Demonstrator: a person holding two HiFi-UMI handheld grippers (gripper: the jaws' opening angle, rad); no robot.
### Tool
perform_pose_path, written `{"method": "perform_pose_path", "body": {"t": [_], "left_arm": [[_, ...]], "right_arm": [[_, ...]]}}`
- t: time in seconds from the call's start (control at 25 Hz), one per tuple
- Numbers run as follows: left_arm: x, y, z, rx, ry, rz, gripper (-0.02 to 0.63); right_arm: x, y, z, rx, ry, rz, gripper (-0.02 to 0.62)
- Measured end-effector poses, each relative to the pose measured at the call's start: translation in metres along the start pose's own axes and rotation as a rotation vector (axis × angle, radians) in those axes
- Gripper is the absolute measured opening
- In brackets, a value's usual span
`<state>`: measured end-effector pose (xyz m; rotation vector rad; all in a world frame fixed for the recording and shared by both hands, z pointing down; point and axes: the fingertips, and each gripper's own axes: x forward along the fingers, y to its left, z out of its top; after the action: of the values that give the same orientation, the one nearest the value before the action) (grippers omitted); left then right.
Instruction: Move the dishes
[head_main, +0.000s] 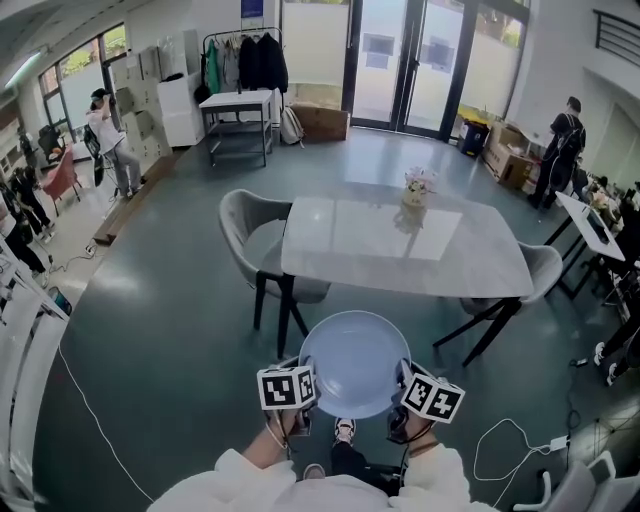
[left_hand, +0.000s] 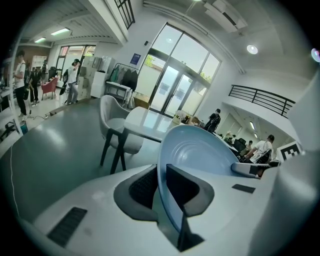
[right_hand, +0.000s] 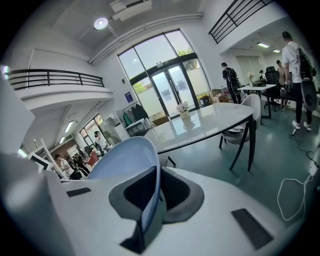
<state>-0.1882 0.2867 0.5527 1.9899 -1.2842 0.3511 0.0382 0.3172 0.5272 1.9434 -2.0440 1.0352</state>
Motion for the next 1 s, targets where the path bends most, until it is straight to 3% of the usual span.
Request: {"method": "perform_pose_path", "body": {"t": [1.0], "left_arm": [[0.134,-0.025,0.108,0.032,-0.001,0.043,0.041]], "right_arm": [[0.128,-0.051,0.116,0.017,0.026,0.026,0.077]]}}
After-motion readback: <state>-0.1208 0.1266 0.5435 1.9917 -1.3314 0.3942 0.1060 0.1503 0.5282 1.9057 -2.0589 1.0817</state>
